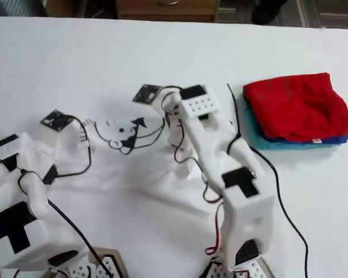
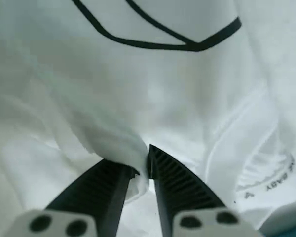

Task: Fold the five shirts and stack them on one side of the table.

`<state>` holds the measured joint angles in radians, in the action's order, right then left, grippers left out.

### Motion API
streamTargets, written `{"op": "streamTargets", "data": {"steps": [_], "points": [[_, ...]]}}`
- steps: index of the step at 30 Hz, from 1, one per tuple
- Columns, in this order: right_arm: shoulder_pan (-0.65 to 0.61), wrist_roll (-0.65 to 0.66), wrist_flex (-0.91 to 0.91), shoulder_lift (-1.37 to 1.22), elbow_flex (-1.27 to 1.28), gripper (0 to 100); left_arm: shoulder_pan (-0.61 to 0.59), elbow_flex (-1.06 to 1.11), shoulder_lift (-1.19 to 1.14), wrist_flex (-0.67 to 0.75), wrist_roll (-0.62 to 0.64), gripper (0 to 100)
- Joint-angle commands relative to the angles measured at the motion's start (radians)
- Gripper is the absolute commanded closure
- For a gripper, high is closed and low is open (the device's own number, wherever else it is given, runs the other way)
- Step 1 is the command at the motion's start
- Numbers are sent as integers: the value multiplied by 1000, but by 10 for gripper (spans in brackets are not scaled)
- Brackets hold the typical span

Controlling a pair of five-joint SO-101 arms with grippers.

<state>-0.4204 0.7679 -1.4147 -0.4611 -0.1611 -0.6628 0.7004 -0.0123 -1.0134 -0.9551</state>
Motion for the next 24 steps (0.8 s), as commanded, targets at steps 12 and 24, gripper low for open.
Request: {"op": "streamTargets", "data": {"steps": [12, 24], "points": [[70, -89, -248, 7, -388, 963, -18, 4, -5, 15, -6, 973], [-154, -118, -223, 410, 124, 975, -17, 4, -5, 15, -6, 973]]}}
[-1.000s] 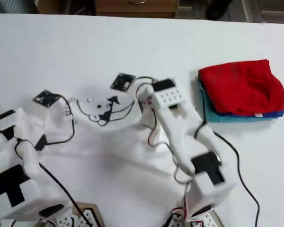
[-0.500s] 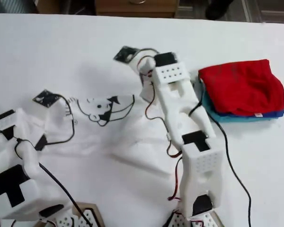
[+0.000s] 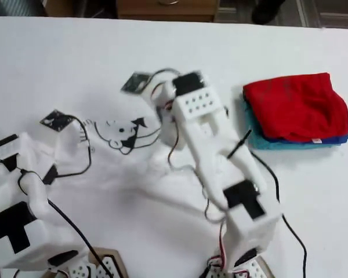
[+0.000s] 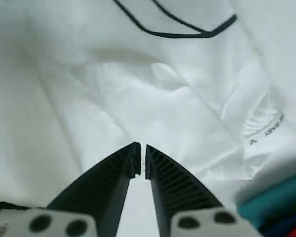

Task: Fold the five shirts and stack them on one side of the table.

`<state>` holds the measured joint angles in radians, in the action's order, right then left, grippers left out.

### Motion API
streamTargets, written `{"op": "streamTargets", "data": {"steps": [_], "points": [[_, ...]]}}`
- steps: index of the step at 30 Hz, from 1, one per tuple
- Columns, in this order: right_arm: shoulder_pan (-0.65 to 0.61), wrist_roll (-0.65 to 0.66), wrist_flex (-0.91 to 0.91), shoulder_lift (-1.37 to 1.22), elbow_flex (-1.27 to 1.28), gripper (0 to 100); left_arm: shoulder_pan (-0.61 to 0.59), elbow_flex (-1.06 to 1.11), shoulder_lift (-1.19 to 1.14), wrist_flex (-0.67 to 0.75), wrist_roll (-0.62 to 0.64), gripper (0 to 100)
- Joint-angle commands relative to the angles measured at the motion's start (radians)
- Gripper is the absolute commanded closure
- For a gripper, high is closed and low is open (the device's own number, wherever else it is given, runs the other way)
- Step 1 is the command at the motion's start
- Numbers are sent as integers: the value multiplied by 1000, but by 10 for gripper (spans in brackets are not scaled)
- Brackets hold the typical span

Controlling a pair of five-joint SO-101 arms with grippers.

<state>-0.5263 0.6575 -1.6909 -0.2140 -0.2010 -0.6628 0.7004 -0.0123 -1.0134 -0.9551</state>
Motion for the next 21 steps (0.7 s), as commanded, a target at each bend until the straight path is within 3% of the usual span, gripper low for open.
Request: {"op": "streamTargets", "data": {"steps": [1, 7, 13, 21], "points": [[-68, -8, 93, 206, 255, 975, -17, 4, -5, 15, -6, 973], [-182, -41, 309, 378, 701, 967, -17, 4, -5, 15, -6, 973], [-246, -83, 351, 384, 827, 781, -17, 4, -5, 15, -6, 973], [-237, -83, 553, 383, 979, 801, -17, 4, -3, 15, 46, 973]]}}
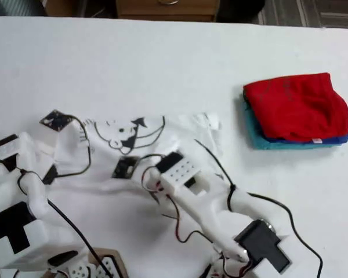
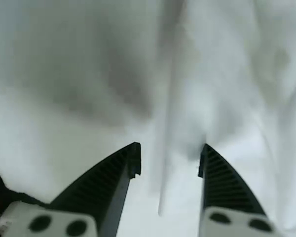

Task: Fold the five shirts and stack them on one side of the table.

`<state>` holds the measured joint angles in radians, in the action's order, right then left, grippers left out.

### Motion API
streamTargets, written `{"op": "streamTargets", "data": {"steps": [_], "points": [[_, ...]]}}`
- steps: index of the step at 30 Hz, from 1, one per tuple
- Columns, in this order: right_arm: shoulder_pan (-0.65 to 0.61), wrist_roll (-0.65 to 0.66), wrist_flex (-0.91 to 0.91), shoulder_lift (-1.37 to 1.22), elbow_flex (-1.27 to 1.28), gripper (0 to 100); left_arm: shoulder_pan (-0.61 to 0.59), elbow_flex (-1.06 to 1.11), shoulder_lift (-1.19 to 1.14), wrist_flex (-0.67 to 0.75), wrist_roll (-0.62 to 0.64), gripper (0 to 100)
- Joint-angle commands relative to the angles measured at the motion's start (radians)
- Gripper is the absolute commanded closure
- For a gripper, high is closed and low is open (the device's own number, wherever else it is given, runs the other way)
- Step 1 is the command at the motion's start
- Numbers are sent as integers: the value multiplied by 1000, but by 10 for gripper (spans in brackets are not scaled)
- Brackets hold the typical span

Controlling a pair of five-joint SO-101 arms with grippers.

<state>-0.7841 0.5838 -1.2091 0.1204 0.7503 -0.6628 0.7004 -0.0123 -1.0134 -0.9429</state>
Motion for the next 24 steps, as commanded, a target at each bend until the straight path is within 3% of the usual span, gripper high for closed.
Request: {"op": "streamTargets", "data": {"steps": [1, 7, 13, 20, 24], "points": [[39, -11, 99, 48, 44, 801, -17, 4, -3, 15, 43, 973], [151, -11, 199, -27, 66, 810, -17, 4, -2, 15, 48, 973], [168, -11, 168, -119, 0, 981, -17, -27, 3, -15, 55, 973], [168, -11, 156, -119, -9, 978, -12, -354, 3, -356, 129, 973], [168, -11, 81, -119, -78, 978, 55, -518, 0, -526, 137, 973]]}}
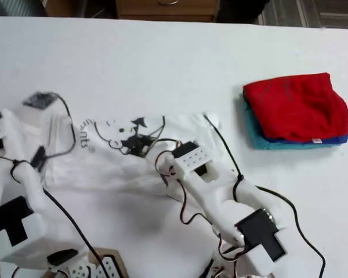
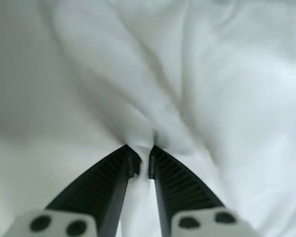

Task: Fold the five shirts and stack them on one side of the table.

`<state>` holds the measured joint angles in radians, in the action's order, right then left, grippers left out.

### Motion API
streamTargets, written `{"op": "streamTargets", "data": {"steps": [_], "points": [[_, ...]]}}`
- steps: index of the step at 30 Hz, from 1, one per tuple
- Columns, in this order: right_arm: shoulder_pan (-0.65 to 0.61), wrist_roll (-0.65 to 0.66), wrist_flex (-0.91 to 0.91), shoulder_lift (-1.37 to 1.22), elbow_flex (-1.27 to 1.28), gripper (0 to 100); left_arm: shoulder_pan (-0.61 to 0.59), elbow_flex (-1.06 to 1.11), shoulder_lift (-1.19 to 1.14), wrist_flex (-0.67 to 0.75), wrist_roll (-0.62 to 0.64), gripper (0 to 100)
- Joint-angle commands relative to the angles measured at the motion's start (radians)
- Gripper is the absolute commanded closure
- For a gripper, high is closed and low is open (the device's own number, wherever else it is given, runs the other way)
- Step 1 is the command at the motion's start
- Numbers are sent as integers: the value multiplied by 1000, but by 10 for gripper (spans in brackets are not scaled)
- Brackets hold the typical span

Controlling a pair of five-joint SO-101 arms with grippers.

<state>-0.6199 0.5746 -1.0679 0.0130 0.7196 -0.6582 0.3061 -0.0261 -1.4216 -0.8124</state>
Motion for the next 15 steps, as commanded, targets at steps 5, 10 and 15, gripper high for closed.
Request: {"op": "streamTargets", "data": {"steps": [5, 10, 15], "points": [[8, 38, -200, -12, -218, 978, 198, -140, 8, -178, 86, 973], [82, 124, -298, -21, -385, 978, 272, 62, 9, 9, 107, 973], [165, 213, -298, -30, -523, 978, 267, 283, 9, 267, 107, 973]]}}
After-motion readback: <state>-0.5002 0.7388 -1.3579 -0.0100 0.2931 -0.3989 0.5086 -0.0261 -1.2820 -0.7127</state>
